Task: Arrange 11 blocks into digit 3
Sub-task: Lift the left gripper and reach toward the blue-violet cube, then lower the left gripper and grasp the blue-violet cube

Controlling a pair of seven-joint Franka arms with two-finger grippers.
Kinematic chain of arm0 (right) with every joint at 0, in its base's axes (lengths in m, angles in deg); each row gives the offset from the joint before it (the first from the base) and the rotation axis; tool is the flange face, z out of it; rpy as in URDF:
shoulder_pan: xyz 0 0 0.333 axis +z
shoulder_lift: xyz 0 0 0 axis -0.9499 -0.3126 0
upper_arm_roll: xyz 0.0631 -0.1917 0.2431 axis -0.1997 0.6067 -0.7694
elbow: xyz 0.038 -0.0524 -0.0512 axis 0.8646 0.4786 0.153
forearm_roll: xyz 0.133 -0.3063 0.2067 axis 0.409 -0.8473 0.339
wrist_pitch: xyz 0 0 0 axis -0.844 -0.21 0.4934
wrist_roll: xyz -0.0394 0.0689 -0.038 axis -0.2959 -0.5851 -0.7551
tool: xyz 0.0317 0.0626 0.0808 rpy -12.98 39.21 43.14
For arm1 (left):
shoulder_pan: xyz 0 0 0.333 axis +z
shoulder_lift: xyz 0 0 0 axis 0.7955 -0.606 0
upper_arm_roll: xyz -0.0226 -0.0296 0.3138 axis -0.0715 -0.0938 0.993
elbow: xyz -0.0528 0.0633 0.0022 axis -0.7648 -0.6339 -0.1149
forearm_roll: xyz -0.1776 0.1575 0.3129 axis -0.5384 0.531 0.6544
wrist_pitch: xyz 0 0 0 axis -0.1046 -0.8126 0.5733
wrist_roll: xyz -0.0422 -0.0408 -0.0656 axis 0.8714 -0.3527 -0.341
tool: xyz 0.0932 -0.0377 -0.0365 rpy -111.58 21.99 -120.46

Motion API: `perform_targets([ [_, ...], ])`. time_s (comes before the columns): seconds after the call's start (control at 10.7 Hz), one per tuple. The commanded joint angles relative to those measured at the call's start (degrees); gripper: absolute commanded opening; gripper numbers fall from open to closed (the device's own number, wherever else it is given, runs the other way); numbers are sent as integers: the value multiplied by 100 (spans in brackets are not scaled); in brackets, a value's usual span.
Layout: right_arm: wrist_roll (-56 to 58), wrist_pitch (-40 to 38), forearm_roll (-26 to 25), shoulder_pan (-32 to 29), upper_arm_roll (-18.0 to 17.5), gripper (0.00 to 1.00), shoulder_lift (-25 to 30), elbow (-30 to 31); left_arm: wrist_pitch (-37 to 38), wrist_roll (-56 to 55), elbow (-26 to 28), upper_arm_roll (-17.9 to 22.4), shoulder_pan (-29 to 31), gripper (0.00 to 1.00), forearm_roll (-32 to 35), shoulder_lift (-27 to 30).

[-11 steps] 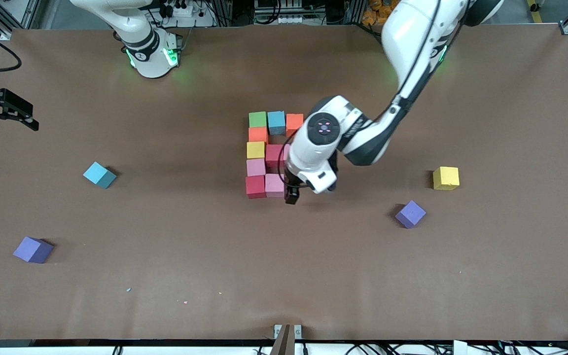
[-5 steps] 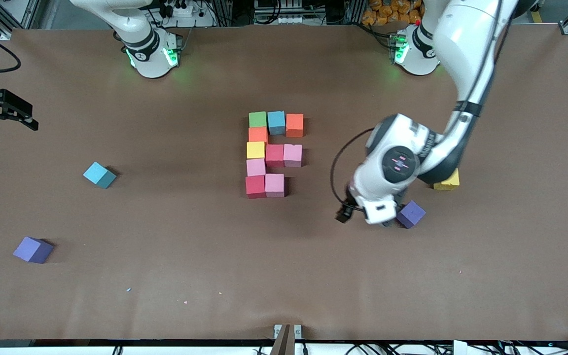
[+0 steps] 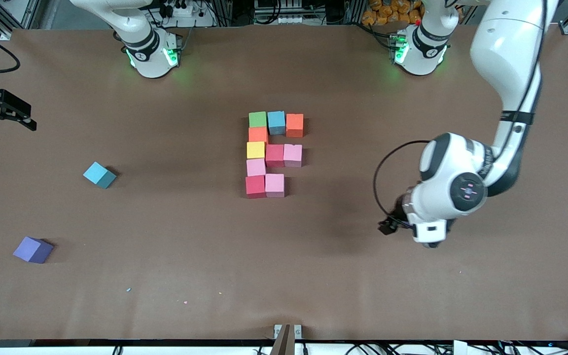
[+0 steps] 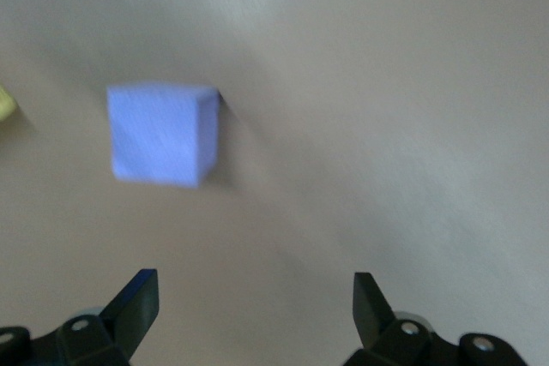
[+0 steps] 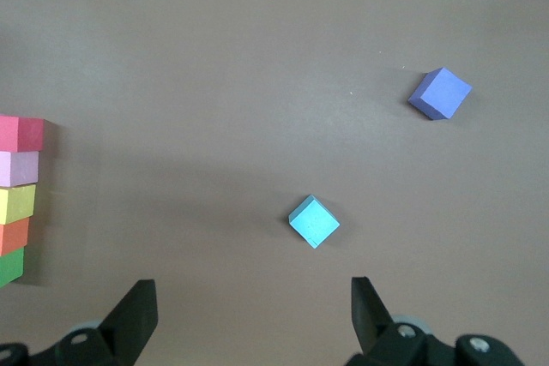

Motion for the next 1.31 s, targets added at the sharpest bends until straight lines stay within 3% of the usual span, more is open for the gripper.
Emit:
perform_targets([
  [0.0,-68,-120,-90,-93,-69,100,-85,-175,51,281,45,-56,195,100,354,-138],
  [0.37,-68,-120,-90,-93,-69,100,-85,-183,25,1142,212,-65,511,100,496,-262],
  [1.22,-68,-120,-99,-93,-60,100,-85,-183,-317,1214,388,-56,600,100,487,-525],
])
